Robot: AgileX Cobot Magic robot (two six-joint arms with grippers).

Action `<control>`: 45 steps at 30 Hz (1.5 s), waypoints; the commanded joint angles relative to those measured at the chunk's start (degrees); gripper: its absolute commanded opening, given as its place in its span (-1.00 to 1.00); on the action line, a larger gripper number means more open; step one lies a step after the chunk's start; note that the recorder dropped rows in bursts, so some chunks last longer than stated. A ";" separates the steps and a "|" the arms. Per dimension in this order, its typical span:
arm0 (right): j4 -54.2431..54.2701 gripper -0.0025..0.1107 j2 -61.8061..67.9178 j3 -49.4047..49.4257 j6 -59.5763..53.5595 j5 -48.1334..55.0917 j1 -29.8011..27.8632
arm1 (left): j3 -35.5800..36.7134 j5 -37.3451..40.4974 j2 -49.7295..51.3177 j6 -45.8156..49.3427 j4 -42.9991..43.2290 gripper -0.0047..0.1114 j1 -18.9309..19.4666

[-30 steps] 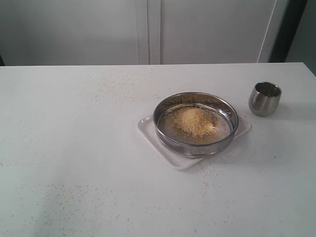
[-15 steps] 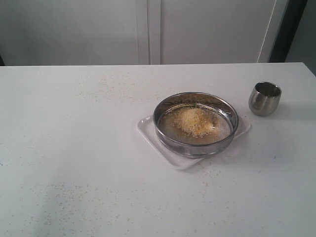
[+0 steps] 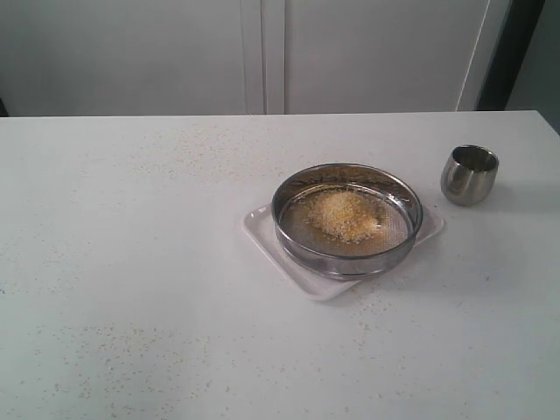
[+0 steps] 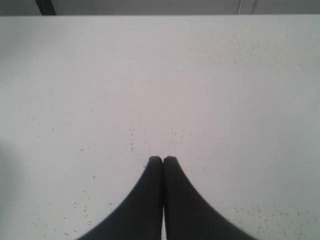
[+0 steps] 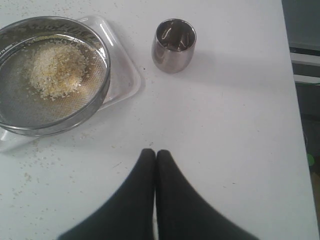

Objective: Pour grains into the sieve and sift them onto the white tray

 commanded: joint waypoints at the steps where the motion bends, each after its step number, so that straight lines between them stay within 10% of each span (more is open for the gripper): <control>1: -0.22 -0.96 -0.32 0.18 0.39 -0.79 -0.54 | -4.01 2.69 7.87 -0.33 -1.46 -0.92 0.00; 11: -0.22 -0.96 -0.32 0.18 0.40 -0.69 -0.54 | -12.91 8.88 27.29 2.96 -5.77 -0.92 -0.74; 45: -0.22 -0.96 -0.32 0.18 0.40 -0.69 -0.54 | -60.22 18.36 78.26 -0.58 -5.49 -0.92 -25.43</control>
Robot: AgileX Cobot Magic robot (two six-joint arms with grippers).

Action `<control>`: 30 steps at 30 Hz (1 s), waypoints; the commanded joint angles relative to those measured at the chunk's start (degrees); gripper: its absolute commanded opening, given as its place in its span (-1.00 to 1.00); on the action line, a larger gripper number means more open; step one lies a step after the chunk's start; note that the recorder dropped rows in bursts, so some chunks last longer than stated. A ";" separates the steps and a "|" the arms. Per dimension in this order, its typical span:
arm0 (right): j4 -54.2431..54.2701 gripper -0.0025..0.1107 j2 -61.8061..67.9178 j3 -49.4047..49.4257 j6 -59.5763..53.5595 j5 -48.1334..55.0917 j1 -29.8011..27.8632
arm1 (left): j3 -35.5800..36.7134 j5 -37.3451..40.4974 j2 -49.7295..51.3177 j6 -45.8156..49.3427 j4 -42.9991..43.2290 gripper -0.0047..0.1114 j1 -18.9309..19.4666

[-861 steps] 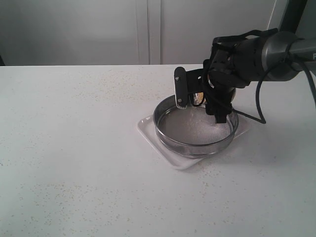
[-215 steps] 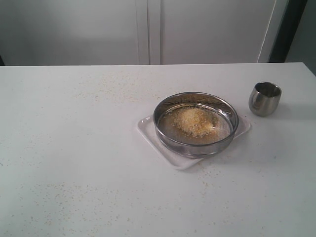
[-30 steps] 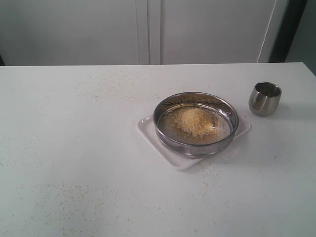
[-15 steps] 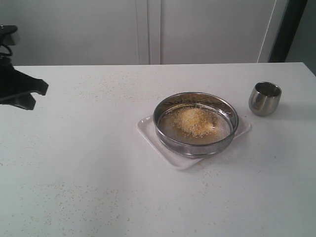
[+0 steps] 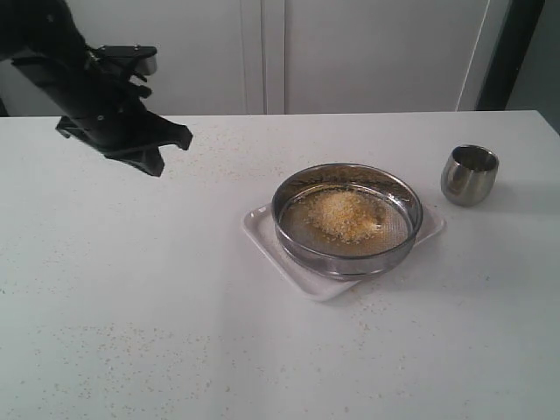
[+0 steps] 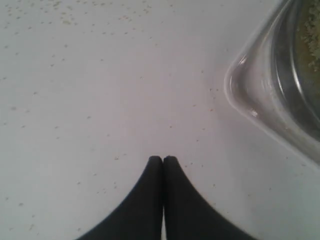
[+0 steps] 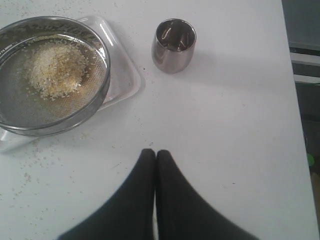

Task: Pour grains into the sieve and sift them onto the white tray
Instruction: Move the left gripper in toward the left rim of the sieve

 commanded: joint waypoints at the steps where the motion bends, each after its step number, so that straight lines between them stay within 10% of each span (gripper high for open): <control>1: -0.22 -0.96 -0.32 0.18 0.36 -0.79 -0.54 | -6.34 3.34 5.20 -0.67 -0.05 -0.92 -2.77; 18: -0.22 -0.96 -0.32 0.18 0.36 -0.79 -0.54 | -32.55 14.87 22.99 -5.44 -1.66 -0.92 -7.51; 25: -0.22 -0.96 -0.32 0.18 0.36 -0.79 -0.54 | -32.85 13.88 24.24 -2.67 -7.73 -0.92 -8.95; 30: -0.22 -0.96 -0.32 0.18 0.36 -0.79 -0.54 | -32.85 13.74 26.38 -1.23 -7.00 -0.43 -9.96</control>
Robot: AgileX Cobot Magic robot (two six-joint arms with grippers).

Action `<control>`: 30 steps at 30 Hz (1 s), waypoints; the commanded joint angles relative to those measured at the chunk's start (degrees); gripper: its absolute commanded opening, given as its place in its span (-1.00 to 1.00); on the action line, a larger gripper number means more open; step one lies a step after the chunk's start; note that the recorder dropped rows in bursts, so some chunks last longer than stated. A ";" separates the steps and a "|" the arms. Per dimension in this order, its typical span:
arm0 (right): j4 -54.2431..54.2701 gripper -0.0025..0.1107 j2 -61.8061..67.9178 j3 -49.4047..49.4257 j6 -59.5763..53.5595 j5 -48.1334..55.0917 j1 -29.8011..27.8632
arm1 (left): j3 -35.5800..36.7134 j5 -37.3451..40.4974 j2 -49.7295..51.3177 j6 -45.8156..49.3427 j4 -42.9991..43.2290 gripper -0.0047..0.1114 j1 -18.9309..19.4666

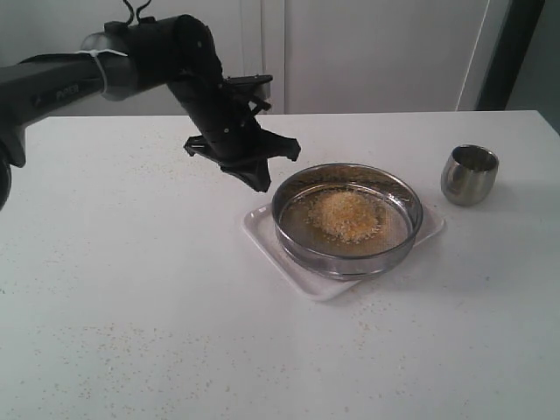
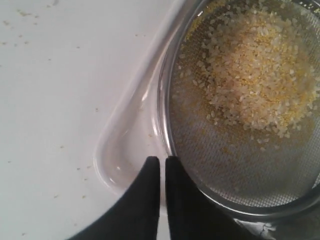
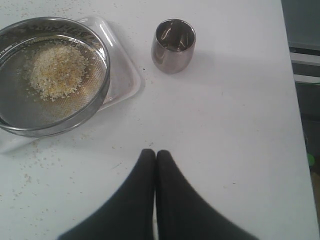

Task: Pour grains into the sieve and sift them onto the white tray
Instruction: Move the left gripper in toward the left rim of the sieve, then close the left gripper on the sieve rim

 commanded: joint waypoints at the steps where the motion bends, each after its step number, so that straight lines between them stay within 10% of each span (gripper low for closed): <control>1: -0.22 -0.96 -0.32 0.18 0.22 -0.79 -0.54 | -0.36 1.27 1.44 1.56 -0.24 -0.28 -0.53; 30: -0.22 -0.96 -0.32 0.18 0.22 -0.79 -0.54 | -0.36 -2.96 5.98 -3.55 -1.31 -0.09 -1.52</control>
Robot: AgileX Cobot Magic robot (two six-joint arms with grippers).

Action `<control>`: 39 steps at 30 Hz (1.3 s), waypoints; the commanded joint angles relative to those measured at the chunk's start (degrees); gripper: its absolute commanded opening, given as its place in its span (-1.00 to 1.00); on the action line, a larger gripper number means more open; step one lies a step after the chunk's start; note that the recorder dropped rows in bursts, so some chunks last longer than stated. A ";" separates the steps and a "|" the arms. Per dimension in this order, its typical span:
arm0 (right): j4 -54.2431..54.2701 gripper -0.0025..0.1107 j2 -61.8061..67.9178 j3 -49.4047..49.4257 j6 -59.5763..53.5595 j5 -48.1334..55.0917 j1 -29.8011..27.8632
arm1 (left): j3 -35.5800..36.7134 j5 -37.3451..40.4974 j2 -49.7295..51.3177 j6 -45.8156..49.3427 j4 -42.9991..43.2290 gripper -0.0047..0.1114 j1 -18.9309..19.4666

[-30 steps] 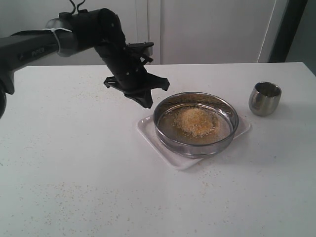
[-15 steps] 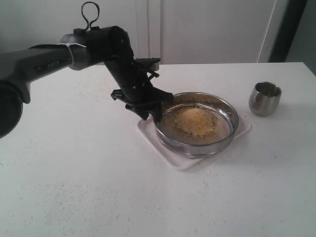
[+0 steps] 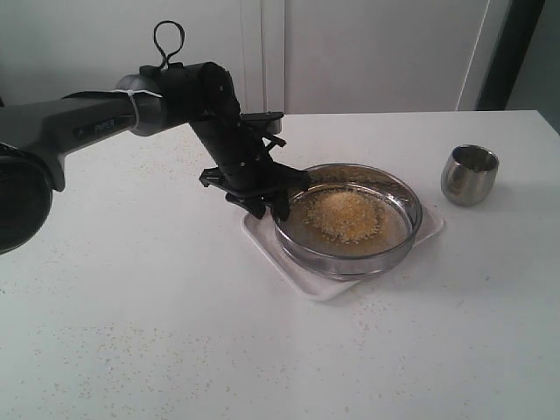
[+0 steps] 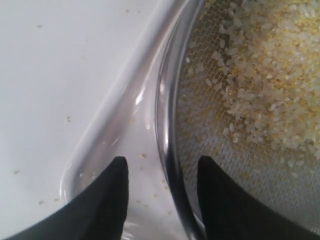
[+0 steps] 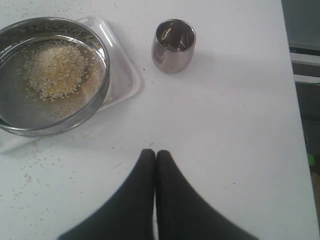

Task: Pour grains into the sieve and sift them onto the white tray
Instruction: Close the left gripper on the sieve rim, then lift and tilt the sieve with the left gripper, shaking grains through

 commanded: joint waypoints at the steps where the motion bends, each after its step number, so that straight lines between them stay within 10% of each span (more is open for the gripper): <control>1: -0.22 -0.96 -0.32 0.18 0.22 -0.79 -0.54 | -0.36 0.52 0.21 -2.20 -0.14 -0.09 -0.28; 15: -0.22 -0.96 -0.32 0.18 0.22 -0.79 -0.54 | -0.36 -0.33 1.16 -4.58 2.79 -0.11 -0.28; 26: -0.22 -0.96 -0.32 0.18 0.22 -0.79 -0.54 | -0.36 -0.36 1.16 -4.58 2.79 -0.91 -0.28; 39: -0.22 -0.96 -0.32 0.18 0.22 -0.79 -0.54 | -0.36 -3.06 -0.26 -6.65 2.68 -0.92 -0.28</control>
